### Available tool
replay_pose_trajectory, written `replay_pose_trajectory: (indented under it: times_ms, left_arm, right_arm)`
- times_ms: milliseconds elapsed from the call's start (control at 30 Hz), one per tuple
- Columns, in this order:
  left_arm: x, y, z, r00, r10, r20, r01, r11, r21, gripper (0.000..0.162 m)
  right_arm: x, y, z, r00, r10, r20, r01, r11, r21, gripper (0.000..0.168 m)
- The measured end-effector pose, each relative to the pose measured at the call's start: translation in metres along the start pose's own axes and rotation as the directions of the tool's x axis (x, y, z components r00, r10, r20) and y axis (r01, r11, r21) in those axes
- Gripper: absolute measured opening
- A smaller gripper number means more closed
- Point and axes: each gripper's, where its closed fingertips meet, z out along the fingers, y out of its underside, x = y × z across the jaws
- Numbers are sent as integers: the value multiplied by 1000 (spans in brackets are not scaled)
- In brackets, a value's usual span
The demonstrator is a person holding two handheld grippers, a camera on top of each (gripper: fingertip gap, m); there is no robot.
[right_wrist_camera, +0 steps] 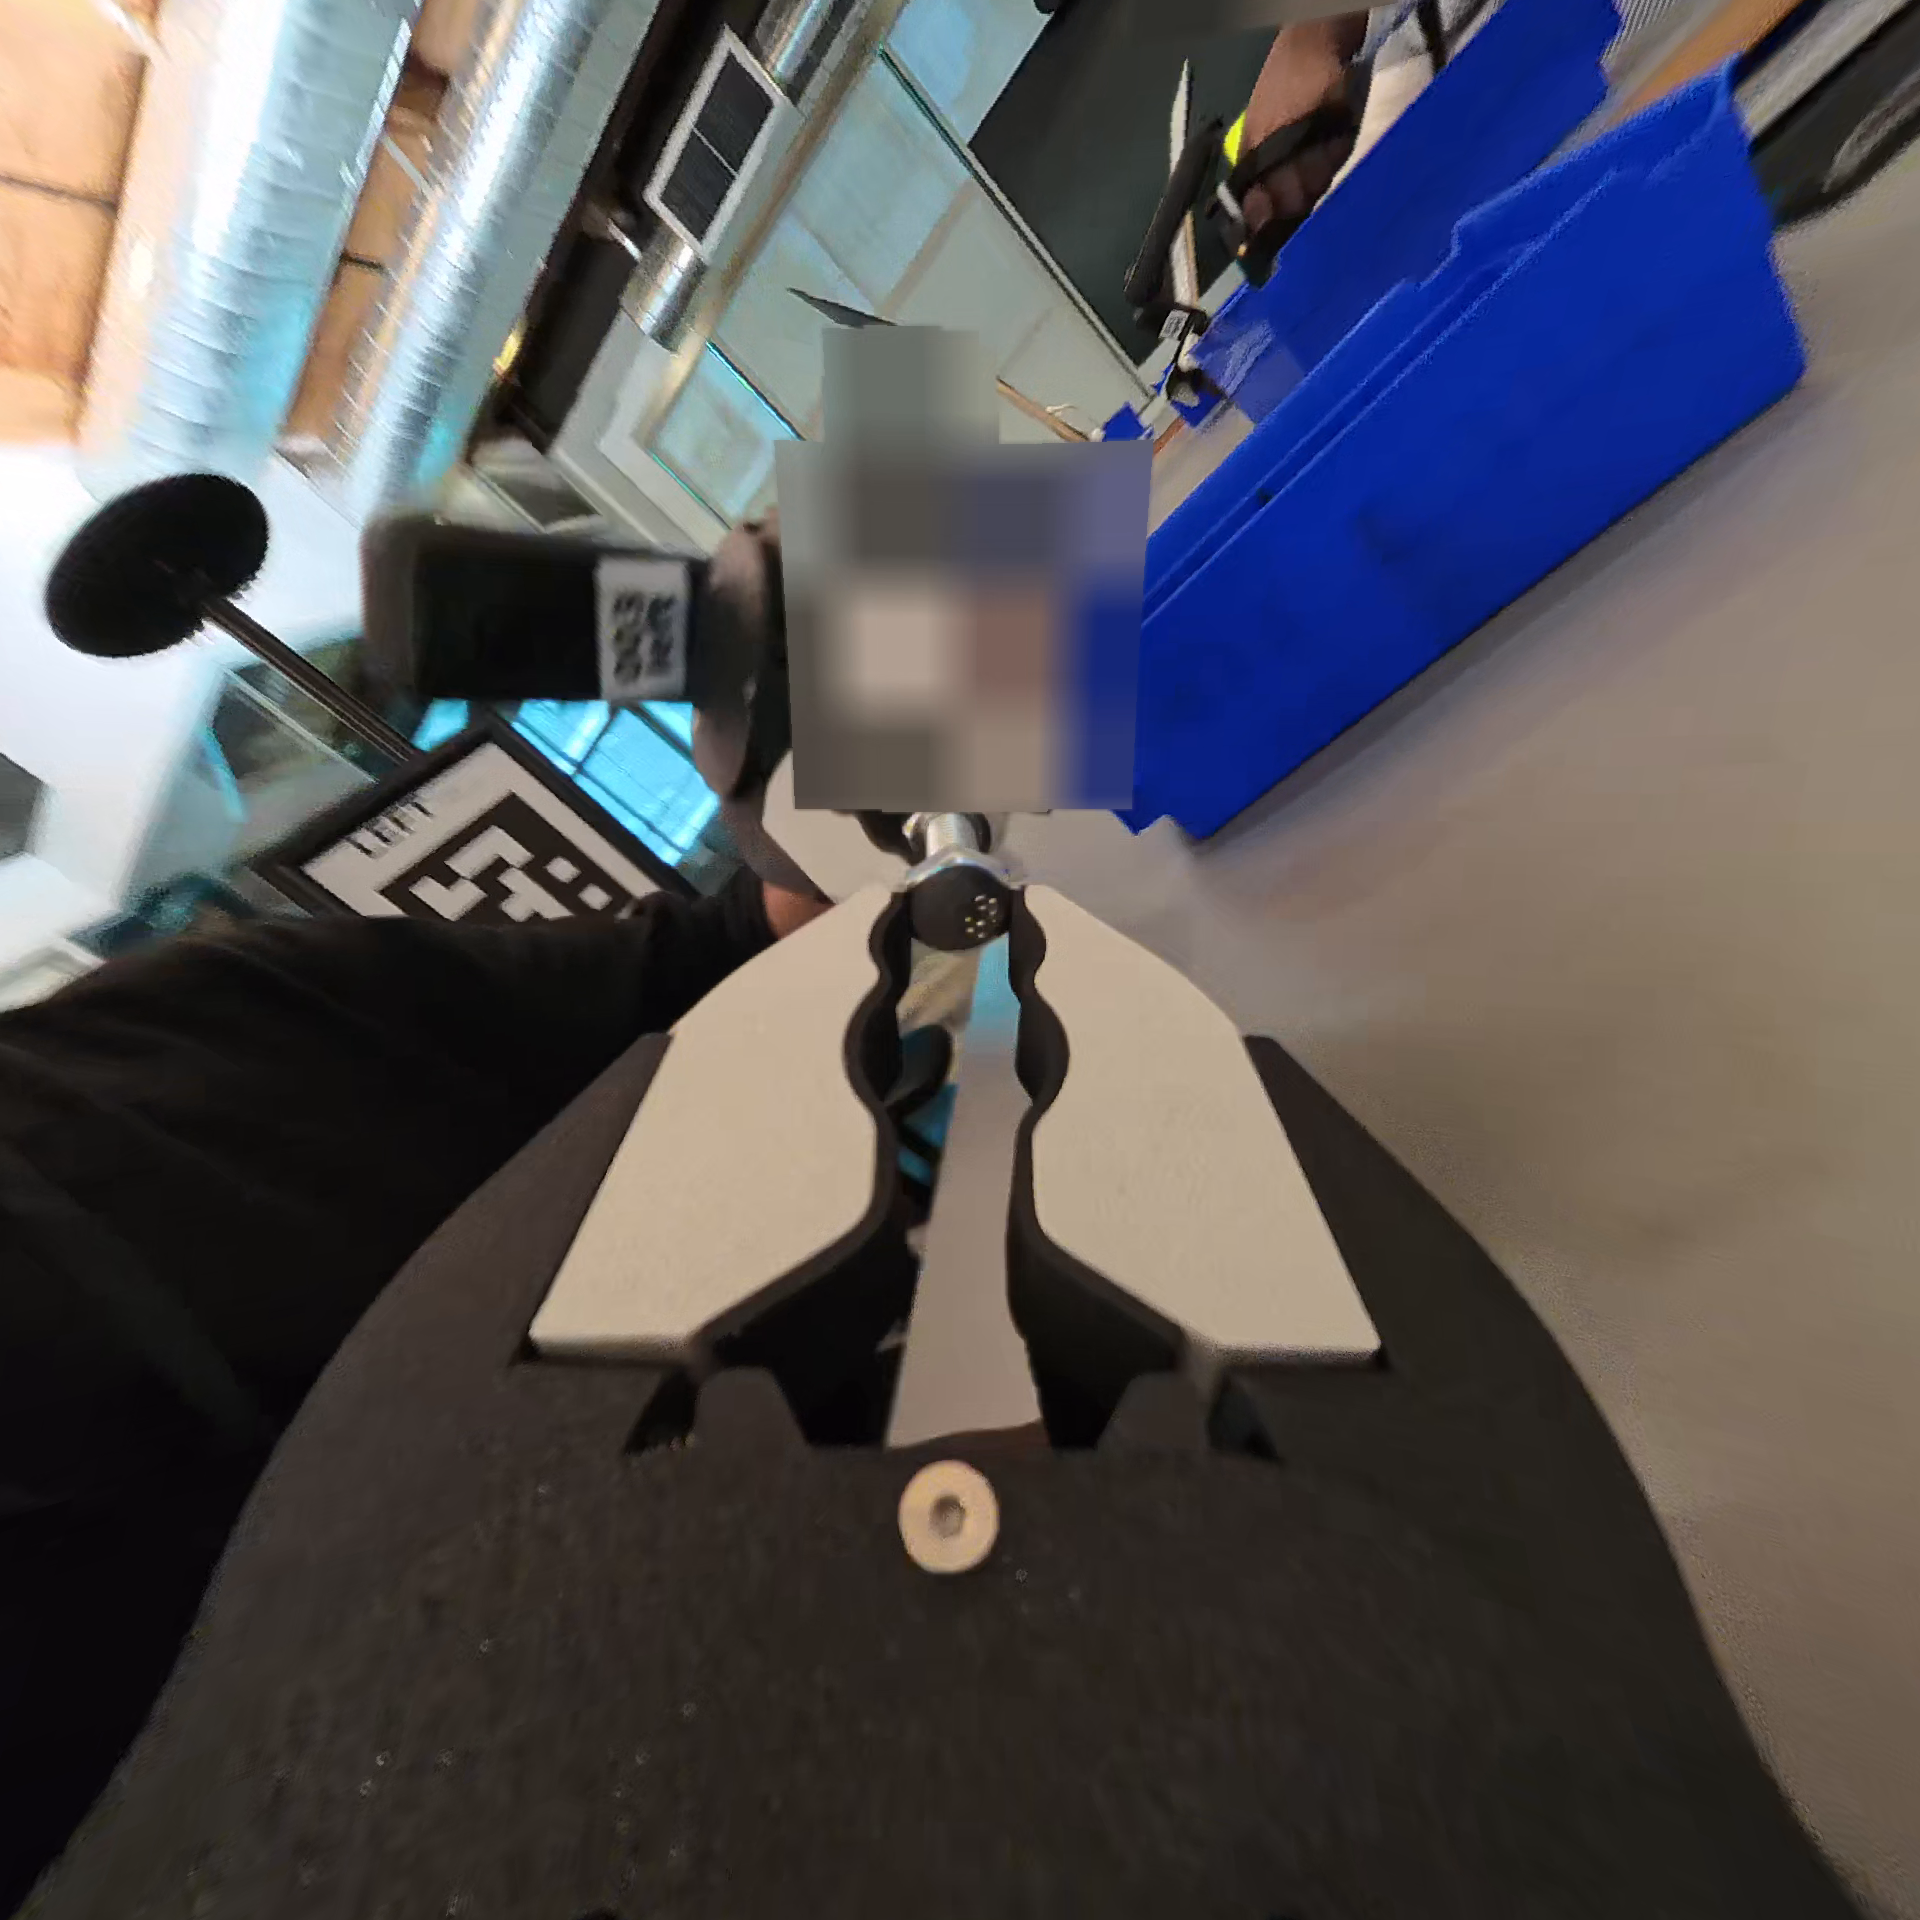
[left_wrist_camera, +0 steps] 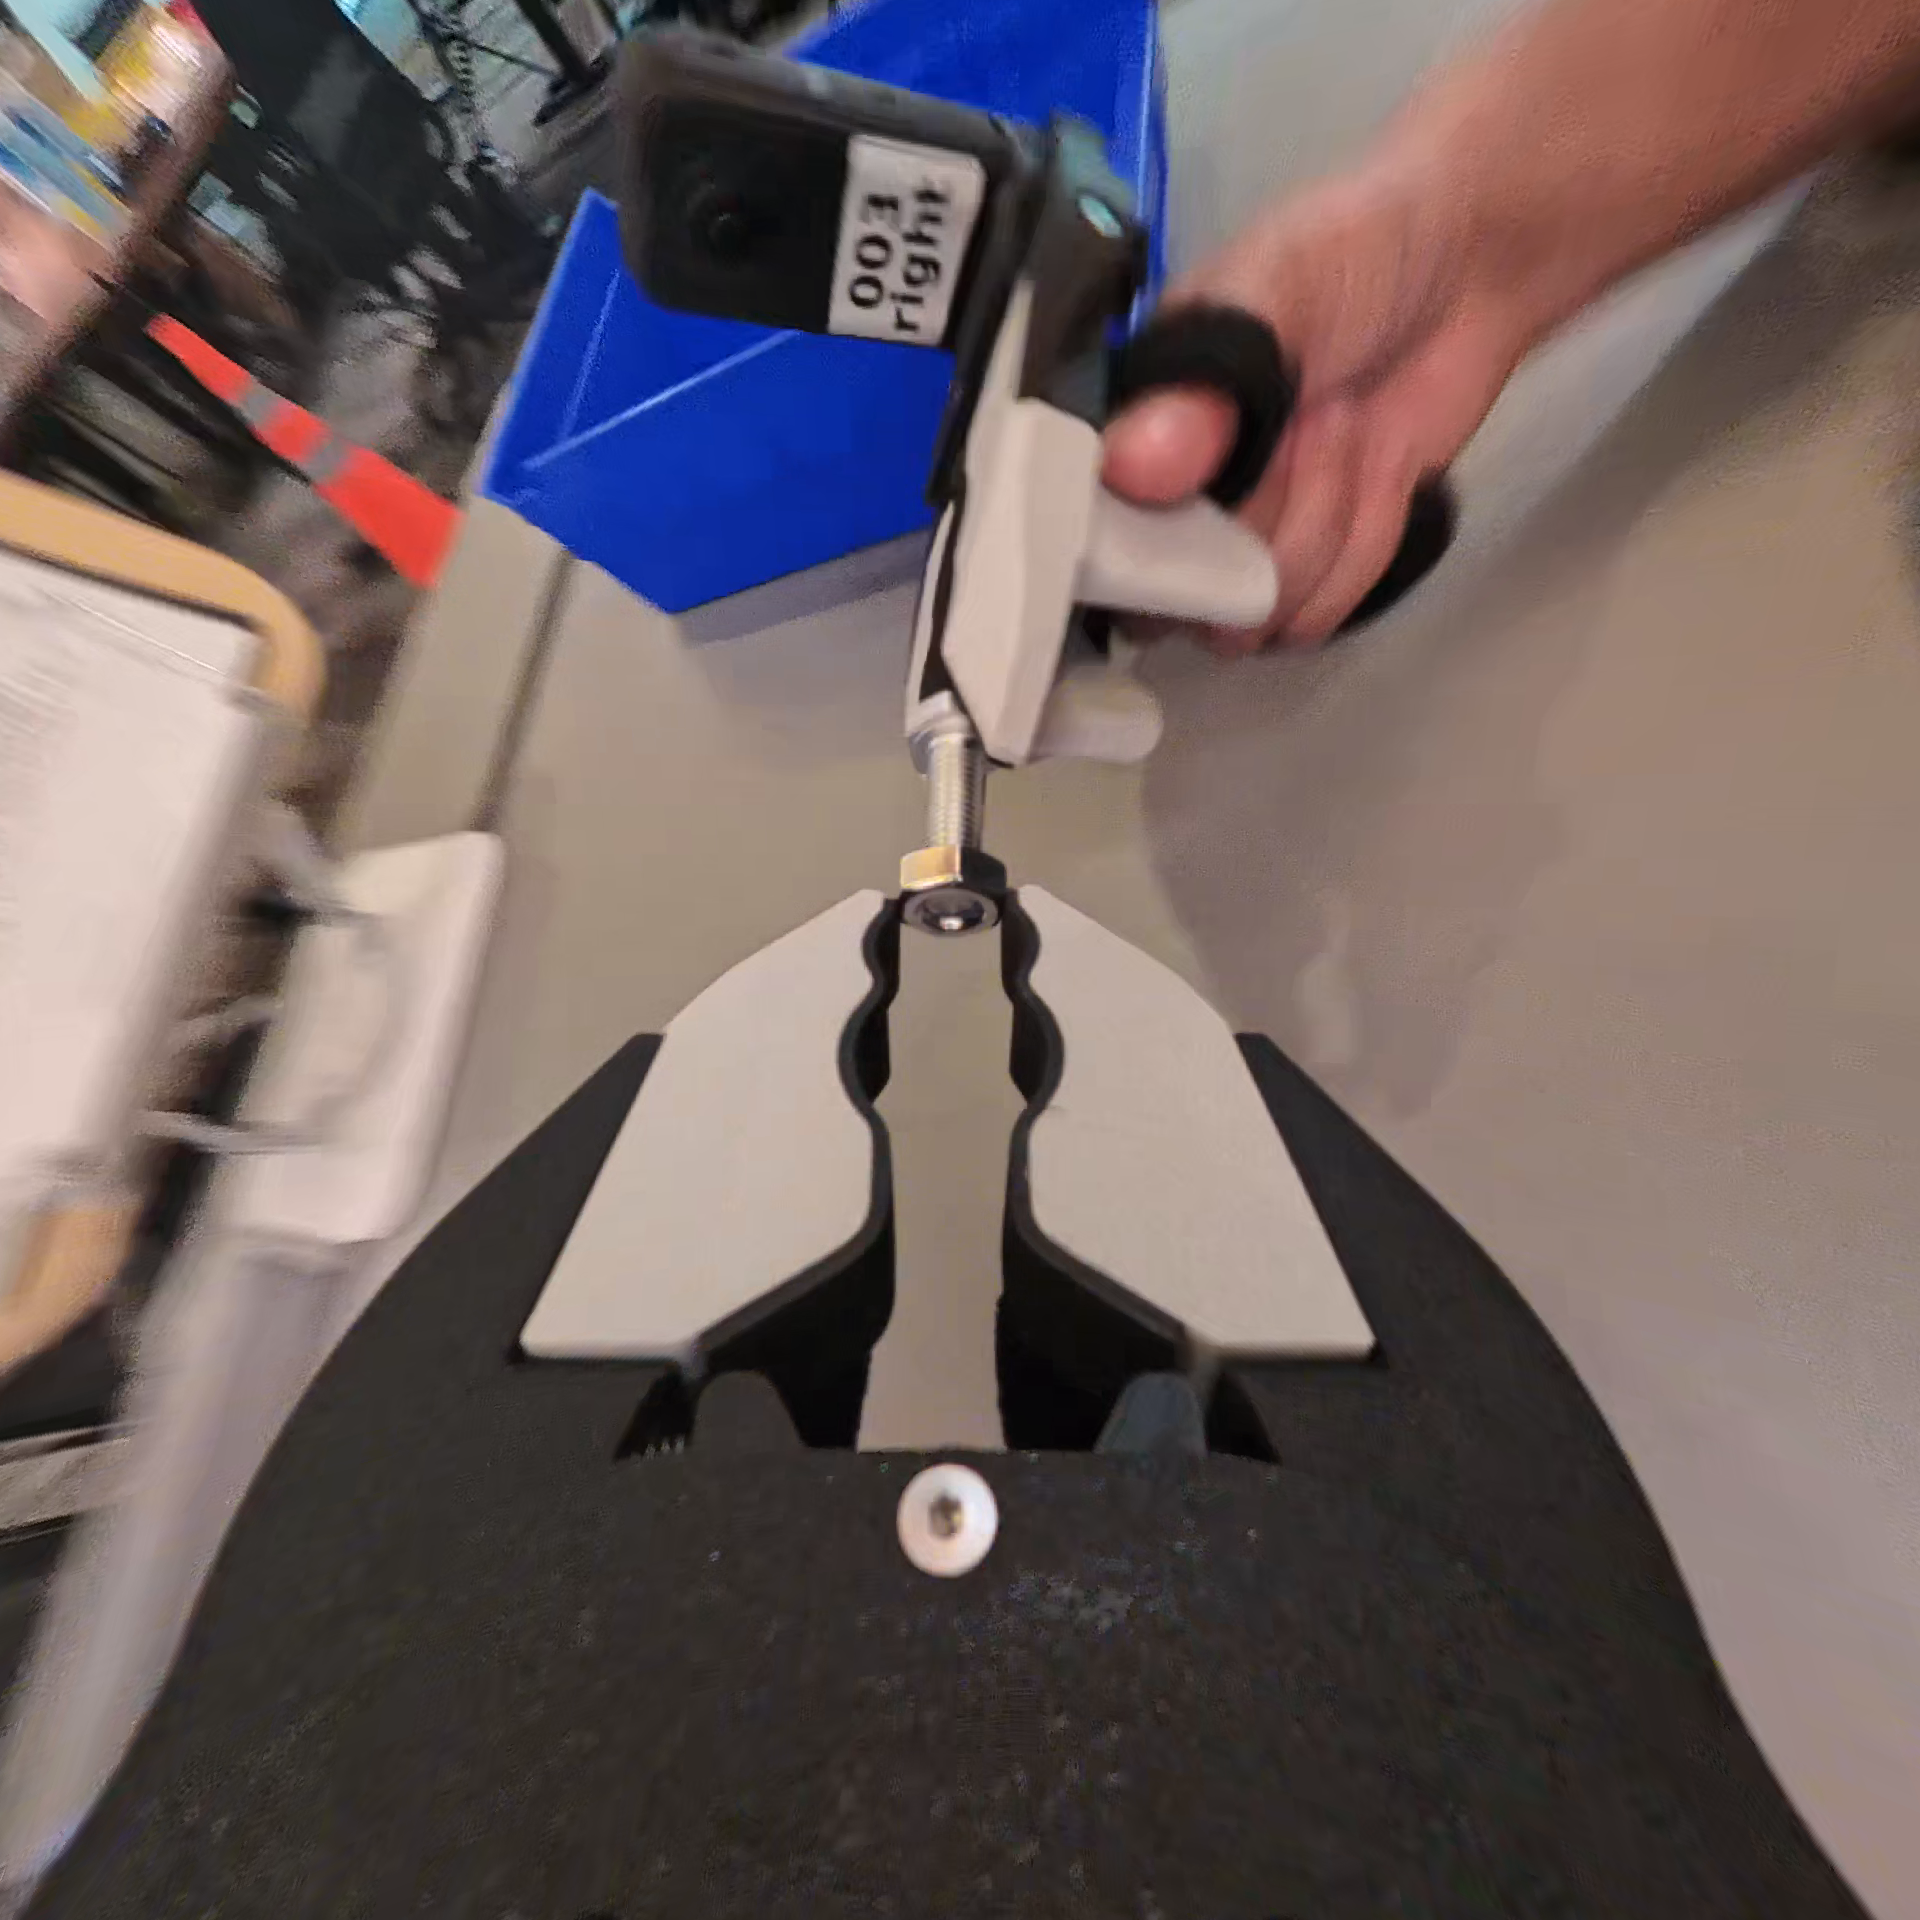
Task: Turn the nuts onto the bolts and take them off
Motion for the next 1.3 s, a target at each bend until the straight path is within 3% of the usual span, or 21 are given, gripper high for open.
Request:
replay_pose_trajectory:
  times_ms: [100,167,200,300,367,433,500,567,667,733,767,833,900,967,1000,1033,1100,1167,1233,1300]
  left_arm:
    - [-5,7,-1,941,326,92,-308,937,-167,18]
    - [-4,7,-1,950,303,73,-288,942,-171,18]
    - [-2,7,-2,972,230,43,-222,964,-144,18]
    - [6,4,-8,991,-109,-83,106,994,-39,46]
    - [10,-3,-13,905,-370,-210,389,919,60,49]
    - [9,-6,-16,752,-565,-341,628,770,110,50]
    - [10,-8,-16,605,-650,-461,766,632,114,46]
    - [11,-10,-13,525,-676,-518,825,554,113,42]
    - [13,-17,-9,430,-683,-590,876,474,89,38]
    - [11,-20,-8,387,-681,-622,896,437,79,18]
    - [10,-21,-7,382,-680,-626,898,432,79,18]
    - [13,-16,-4,466,-675,-572,851,519,81,17]
    - [14,-12,-1,681,-597,-424,694,711,115,17]
    - [9,-8,-1,899,-383,-211,411,905,107,17]
    - [6,-9,-2,965,-237,-113,247,966,82,17]
    - [3,-10,-4,996,-87,-34,88,995,38,17]
    - [-2,-10,-6,981,182,62,-177,982,-71,17]
    - [-4,-10,-7,948,303,92,-292,949,-122,17]
    - [0,-10,-8,968,247,55,-240,965,-107,18]
    - [6,-13,-13,998,68,2,-68,997,-38,45]
  right_arm:
    - [3,3,1,994,96,46,-97,995,7,17]
    - [3,3,2,992,114,60,-115,993,12,18]
    - [2,3,3,993,100,60,-101,995,13,17]
    - [-3,-1,1,999,11,38,-12,1000,21,18]
    - [-5,-5,-2,998,-65,11,64,997,31,18]
    - [-2,-6,-3,986,-159,-53,160,987,8,18]
    - [0,-5,-4,963,-250,-100,249,968,-24,18]
    - [-2,-3,-3,945,-307,-117,303,952,-49,18]
    - [-3,2,1,926,-356,-122,347,933,-92,18]
    - [-3,6,2,925,-362,-119,350,930,-108,18]
    - [-3,4,2,928,-352,-123,342,935,-95,18]
    - [-1,4,2,942,-313,-124,303,949,-91,18]
    - [1,4,2,963,-246,-108,239,968,-77,18]
    - [2,4,3,991,-121,-62,118,992,-44,18]
    - [0,3,3,999,-39,-12,39,999,-15,18]
    - [-2,1,4,999,31,37,-31,999,10,18]
    - [-3,0,5,991,102,89,-107,993,43,18]
    - [-5,-2,5,987,124,103,-130,990,50,18]
    - [-5,-1,5,993,85,80,-88,995,40,18]
    - [-6,-4,3,997,40,60,-43,998,47,17]
